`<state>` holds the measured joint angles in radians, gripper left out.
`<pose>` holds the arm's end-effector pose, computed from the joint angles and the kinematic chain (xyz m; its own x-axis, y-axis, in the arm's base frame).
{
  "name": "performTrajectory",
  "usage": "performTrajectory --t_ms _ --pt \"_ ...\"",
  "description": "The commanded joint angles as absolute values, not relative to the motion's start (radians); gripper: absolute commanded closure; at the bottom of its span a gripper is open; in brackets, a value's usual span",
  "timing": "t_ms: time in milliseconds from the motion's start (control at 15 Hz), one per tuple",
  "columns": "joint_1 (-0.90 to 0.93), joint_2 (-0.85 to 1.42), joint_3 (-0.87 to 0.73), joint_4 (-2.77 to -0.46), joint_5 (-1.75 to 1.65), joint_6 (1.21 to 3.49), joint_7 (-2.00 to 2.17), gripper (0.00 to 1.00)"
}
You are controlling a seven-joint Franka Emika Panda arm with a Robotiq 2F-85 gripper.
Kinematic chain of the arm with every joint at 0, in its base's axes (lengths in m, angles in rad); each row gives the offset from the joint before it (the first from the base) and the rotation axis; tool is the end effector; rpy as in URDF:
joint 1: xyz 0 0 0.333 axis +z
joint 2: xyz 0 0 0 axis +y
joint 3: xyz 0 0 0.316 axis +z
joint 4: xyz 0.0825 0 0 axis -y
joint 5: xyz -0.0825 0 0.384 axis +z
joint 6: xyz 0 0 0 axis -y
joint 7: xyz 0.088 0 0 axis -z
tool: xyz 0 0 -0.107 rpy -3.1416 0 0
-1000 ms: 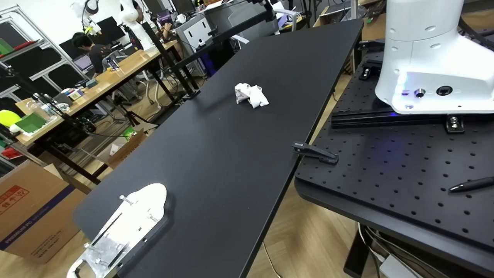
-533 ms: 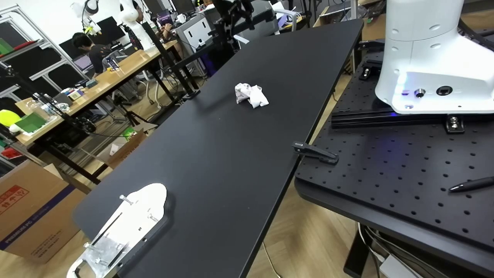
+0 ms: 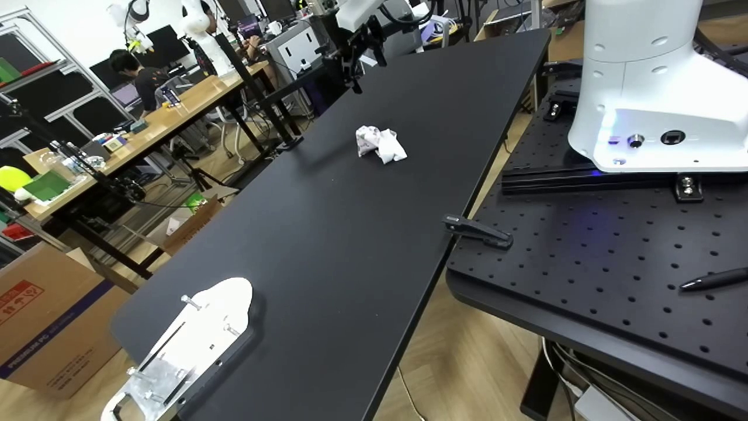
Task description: Put the cloth on the stand then put it back on the table
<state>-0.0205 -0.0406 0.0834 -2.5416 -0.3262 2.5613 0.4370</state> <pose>0.4577 0.0334 0.2915 0.9891 -0.0958 0.1122 -0.1134 -0.9802 0.1625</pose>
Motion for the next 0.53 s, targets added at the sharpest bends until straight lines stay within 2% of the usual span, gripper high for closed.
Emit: performTrajectory --t_ms 0,467 --pt "-0.009 0.02 0.068 -2.526 -0.372 2.585 0.455 0.0" --pt "0.049 0.164 0.051 -2.492 -0.377 2.658 0.405 0.0"
